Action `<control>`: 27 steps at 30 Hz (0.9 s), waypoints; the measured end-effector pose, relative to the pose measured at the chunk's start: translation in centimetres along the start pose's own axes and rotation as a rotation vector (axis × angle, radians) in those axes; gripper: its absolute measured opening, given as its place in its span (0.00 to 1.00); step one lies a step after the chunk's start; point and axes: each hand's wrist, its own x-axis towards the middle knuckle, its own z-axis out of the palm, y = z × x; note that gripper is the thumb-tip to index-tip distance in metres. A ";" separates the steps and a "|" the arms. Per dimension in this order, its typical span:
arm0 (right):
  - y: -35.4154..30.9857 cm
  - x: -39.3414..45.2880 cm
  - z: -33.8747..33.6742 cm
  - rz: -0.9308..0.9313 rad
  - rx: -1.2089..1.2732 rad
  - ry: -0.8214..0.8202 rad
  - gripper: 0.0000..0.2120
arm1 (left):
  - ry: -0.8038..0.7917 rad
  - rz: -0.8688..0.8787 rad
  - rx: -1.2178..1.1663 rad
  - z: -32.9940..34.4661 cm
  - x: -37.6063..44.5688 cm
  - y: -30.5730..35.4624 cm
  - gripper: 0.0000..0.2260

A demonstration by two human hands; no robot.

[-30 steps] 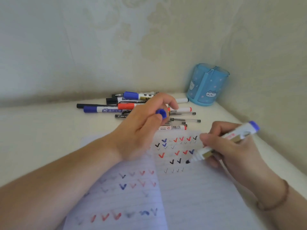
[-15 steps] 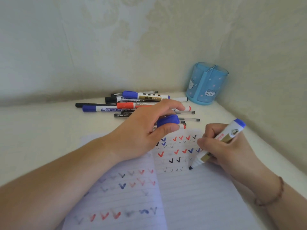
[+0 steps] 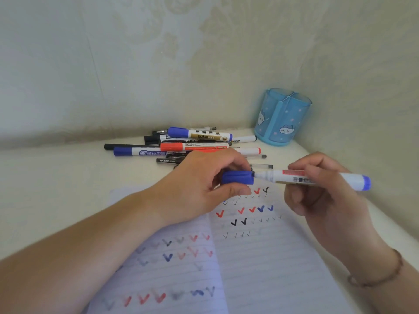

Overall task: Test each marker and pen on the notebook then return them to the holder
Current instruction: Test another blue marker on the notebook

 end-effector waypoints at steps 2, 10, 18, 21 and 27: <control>0.0 -0.2 0.1 0.001 -0.037 -0.023 0.06 | 0.010 0.021 0.004 0.1 0.0 0.0 0.09; -0.1 -0.9 1.4 -0.008 -0.062 -0.090 0.18 | 0.054 0.084 -0.060 0.6 -0.3 1.2 0.07; 0.5 -1.6 3.1 -0.137 0.004 -0.014 0.25 | 0.032 0.067 -0.159 1.3 -1.1 1.9 0.06; 0.9 -1.6 3.4 -0.131 0.004 -0.003 0.22 | 0.043 0.066 -0.136 1.4 -1.3 1.9 0.04; 0.5 0.5 2.7 -0.054 -0.012 -0.049 0.18 | 0.122 0.099 0.033 0.4 0.1 1.8 0.08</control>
